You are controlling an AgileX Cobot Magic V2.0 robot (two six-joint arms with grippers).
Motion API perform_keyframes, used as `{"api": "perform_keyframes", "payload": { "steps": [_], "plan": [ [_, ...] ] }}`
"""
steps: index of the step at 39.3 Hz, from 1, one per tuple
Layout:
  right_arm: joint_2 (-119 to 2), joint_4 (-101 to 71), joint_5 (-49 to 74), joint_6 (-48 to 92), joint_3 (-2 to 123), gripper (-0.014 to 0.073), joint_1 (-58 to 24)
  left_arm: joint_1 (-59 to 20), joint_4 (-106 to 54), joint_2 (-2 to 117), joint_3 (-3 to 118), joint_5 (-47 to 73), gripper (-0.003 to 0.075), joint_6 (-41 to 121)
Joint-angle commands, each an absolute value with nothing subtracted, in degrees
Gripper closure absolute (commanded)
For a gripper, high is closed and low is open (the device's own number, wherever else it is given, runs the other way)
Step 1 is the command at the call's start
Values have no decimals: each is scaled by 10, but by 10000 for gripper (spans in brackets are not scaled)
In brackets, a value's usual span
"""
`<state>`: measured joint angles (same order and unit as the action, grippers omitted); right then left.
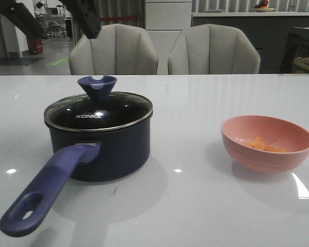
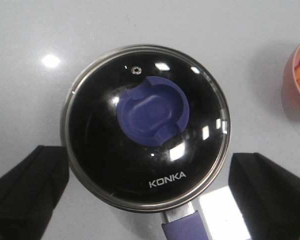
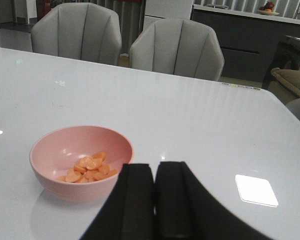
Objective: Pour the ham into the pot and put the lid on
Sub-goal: 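Lower the left gripper onto the purple lid knob and grasp it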
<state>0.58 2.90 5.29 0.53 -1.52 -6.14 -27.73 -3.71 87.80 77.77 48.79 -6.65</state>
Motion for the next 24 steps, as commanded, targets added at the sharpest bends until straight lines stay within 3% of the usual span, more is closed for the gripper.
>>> {"api": "perform_keyframes", "payload": {
  "steps": [1,24],
  "plan": [
    [17,37,11,7,-12,449,-61,-292,-27,900,841,519,29,-93],
    [17,37,11,7,-12,449,-61,-315,50,984,918,534,29,-277]
  ]
}}
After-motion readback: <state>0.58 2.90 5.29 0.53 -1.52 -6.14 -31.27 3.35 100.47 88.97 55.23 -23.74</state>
